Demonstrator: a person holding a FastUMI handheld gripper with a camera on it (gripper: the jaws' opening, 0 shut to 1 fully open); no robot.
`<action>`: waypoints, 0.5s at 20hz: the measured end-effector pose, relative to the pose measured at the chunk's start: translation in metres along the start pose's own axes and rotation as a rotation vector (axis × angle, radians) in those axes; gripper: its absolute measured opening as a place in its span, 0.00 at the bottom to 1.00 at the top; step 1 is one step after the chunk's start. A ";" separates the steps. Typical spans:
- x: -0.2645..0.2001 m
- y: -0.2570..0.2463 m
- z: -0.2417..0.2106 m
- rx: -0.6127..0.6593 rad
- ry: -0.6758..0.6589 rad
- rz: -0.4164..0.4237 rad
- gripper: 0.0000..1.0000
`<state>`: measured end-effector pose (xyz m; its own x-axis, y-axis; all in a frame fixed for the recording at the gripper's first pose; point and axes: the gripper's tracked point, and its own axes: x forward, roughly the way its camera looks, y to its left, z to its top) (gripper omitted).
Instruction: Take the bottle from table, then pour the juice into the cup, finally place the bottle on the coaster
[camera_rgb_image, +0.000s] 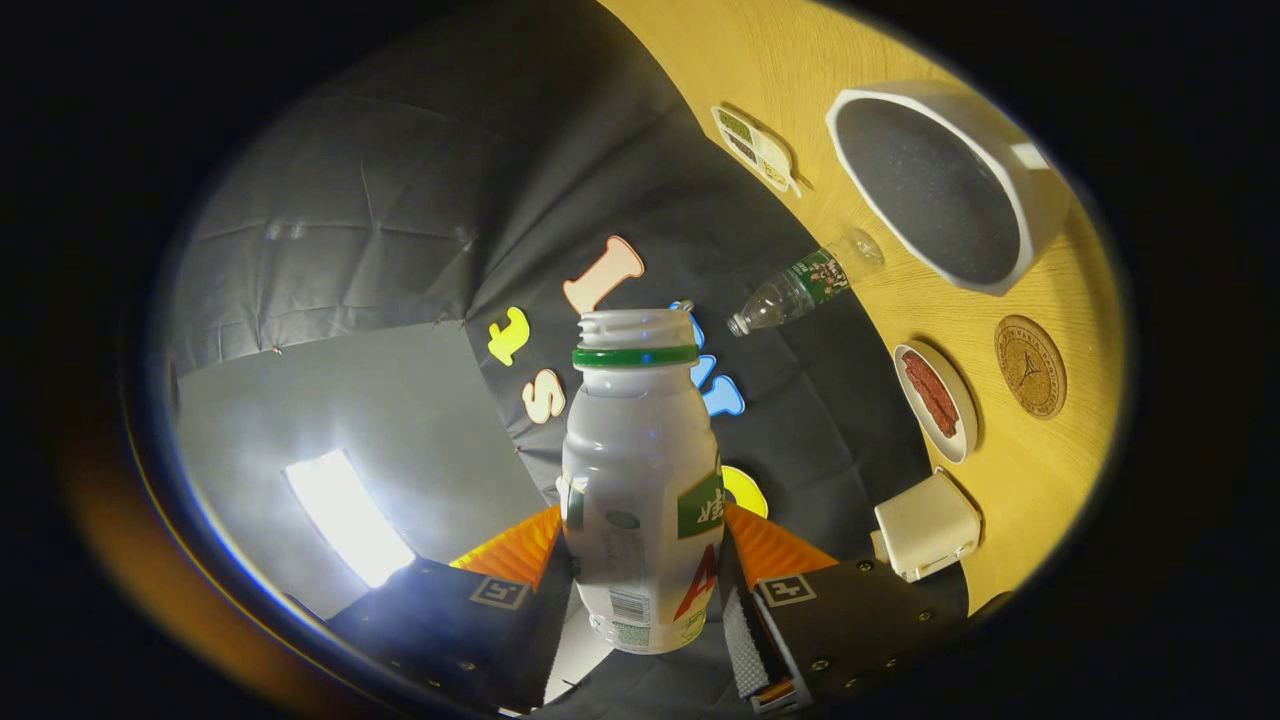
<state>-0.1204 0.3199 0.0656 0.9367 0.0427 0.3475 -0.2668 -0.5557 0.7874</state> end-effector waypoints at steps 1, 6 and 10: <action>-0.001 0.001 0.001 0.003 -0.005 -0.001 0.68; 0.001 0.001 -0.001 -0.026 0.003 0.001 0.68; -0.001 -0.031 -0.013 -0.207 0.069 -0.076 0.68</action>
<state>-0.1164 0.3483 0.0471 0.9402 0.1384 0.3112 -0.2432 -0.3668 0.8979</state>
